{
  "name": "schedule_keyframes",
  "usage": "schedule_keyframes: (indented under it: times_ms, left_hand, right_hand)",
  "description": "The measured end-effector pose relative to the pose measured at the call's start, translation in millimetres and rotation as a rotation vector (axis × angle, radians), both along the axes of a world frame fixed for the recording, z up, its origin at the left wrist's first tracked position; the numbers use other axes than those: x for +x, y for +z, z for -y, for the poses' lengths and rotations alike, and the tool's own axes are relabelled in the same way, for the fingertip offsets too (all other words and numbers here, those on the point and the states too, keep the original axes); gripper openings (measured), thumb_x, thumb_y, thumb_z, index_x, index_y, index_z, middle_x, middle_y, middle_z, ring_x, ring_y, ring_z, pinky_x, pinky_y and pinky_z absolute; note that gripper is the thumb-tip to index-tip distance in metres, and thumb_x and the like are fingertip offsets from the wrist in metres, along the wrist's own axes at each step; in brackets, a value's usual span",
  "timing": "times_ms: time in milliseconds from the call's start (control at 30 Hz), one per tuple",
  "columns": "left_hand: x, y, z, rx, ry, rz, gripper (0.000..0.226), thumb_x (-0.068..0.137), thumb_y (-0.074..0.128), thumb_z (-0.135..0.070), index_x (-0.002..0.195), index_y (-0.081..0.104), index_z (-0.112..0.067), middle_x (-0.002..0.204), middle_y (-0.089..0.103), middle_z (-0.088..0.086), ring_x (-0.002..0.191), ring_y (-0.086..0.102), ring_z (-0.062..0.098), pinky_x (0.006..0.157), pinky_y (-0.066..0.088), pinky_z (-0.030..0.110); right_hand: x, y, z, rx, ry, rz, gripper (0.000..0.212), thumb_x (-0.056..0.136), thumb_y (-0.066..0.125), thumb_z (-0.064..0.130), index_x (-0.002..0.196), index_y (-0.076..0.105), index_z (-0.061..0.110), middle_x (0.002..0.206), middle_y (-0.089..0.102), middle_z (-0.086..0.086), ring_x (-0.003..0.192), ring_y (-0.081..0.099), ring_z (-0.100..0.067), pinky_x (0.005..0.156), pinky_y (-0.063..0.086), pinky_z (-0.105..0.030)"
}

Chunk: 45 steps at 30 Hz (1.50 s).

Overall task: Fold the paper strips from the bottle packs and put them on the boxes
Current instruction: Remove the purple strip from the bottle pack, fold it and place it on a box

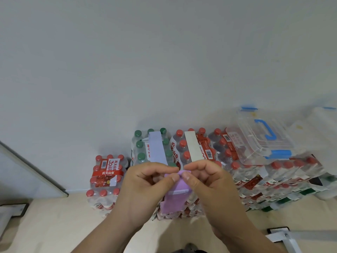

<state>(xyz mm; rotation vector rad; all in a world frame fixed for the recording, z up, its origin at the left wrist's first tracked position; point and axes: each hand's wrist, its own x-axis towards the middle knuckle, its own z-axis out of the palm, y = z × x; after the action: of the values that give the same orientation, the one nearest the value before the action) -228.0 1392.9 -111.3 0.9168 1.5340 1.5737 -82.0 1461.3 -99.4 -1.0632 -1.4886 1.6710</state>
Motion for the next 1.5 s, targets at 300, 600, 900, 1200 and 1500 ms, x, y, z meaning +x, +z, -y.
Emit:
schedule_keyframes:
  times_ms: [300, 600, 900, 1200, 1500]
  left_hand:
    - [-2.4, 1.3, 1.4, -0.03, 0.002, -0.038, 0.028, 0.077, 0.079, 0.002, 0.08, 0.081, -0.026, 0.064, 0.062, 0.013, 0.062, 0.054, 0.016, 0.061, 0.049, 0.029]
    - [-0.5, 3.6, 2.6, -0.03, -0.004, -0.018, 0.035, 0.078, 0.076, 0.006, 0.082, 0.082, -0.028, 0.067, 0.069, 0.004, 0.064, 0.057, 0.016, 0.06, 0.052, 0.023]
    - [0.6, 2.9, 1.7, -0.02, 0.016, -0.023, 0.028, 0.078, 0.077, 0.004, 0.081, 0.082, -0.024, 0.059, 0.063, 0.001, 0.057, 0.053, 0.011, 0.056, 0.049, 0.022]
    - [1.4, 0.0, -0.1, -0.022, 0.02, -0.009, 0.025, 0.079, 0.078, -0.002, 0.081, 0.08, -0.026, 0.063, 0.062, 0.006, 0.061, 0.053, 0.015, 0.061, 0.05, 0.029]
    - [2.5, -1.6, -0.2, -0.037, 0.013, -0.02, 0.03, 0.079, 0.078, 0.0, 0.081, 0.081, -0.029, 0.061, 0.062, 0.004, 0.06, 0.053, 0.013, 0.06, 0.049, 0.027]
  right_hand:
    - [-4.0, 1.0, -1.4, 0.011, -0.01, 0.028, 0.011, 0.09, 0.069, 0.004, 0.093, 0.074, 0.013, 0.079, 0.079, -0.003, 0.073, 0.076, -0.014, 0.066, 0.058, -0.022]
    - [-1.4, -0.5, -2.8, 0.035, 0.012, 0.022, 0.018, 0.089, 0.069, 0.0, 0.095, 0.072, 0.017, 0.08, 0.079, -0.007, 0.075, 0.076, -0.019, 0.067, 0.059, -0.025]
    - [-0.1, -1.9, -2.6, 0.014, 0.013, 0.002, 0.013, 0.09, 0.069, 0.004, 0.096, 0.073, 0.015, 0.08, 0.08, -0.007, 0.074, 0.075, -0.017, 0.067, 0.057, -0.024]
    - [1.8, -5.3, -2.8, 0.029, 0.015, 0.051, 0.017, 0.09, 0.071, 0.007, 0.099, 0.073, 0.021, 0.082, 0.08, -0.004, 0.078, 0.075, -0.019, 0.071, 0.059, -0.025]
    - [3.3, -6.0, -4.7, 0.038, 0.009, 0.033, 0.017, 0.09, 0.069, 0.002, 0.096, 0.074, 0.018, 0.078, 0.078, -0.004, 0.072, 0.073, -0.012, 0.066, 0.057, -0.021]
